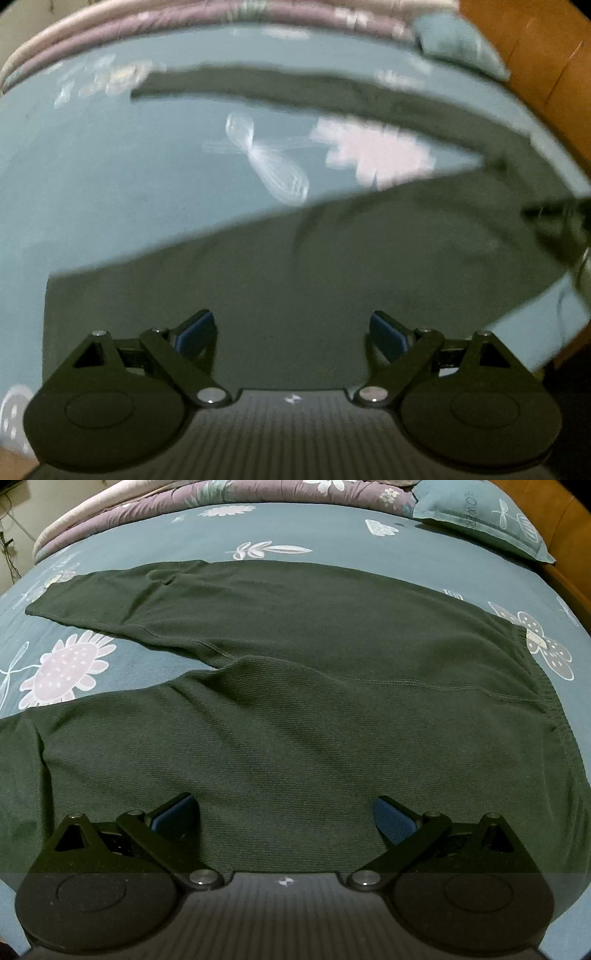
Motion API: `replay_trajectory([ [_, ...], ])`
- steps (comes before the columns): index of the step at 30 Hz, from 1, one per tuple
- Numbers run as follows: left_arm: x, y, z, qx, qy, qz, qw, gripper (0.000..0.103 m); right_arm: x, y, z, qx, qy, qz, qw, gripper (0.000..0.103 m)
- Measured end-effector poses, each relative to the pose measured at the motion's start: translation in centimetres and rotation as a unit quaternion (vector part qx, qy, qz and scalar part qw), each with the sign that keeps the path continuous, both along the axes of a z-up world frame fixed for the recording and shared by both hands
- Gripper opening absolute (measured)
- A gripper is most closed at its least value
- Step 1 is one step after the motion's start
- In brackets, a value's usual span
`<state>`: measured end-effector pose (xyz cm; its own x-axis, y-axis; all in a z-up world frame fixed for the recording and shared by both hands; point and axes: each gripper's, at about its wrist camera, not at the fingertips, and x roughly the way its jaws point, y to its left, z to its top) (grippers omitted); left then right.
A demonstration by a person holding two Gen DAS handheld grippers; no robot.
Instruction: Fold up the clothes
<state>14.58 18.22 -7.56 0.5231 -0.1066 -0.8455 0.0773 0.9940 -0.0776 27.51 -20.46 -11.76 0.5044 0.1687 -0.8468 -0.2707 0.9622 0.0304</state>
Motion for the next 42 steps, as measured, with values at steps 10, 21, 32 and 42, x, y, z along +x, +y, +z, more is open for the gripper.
replay_trajectory([
  [10, -0.6, 1.3, 0.6, -0.005, -0.014, 0.035, 0.9993, 0.091, 0.0, 0.1, 0.0, -0.001, 0.001, 0.000, 1.000, 0.103],
  [21, -0.1, 5.1, 1.1, -0.018, -0.032, 0.075, 0.9965, 0.091, 0.0, 0.3, -0.1, -0.001, 0.003, -0.007, 1.000, 0.103],
  [32, 1.5, 9.1, 0.2, -0.022, -0.038, 0.143, 0.9888, 0.091, -0.1, 0.3, -0.1, -0.001, 0.001, -0.021, 1.000, 0.103],
  [42, 2.5, 9.7, 0.3, -0.036, -0.057, 0.124, 0.9900, 0.091, 0.0, 0.5, 0.0, -0.006, 0.008, -0.035, 0.999, 0.103],
])
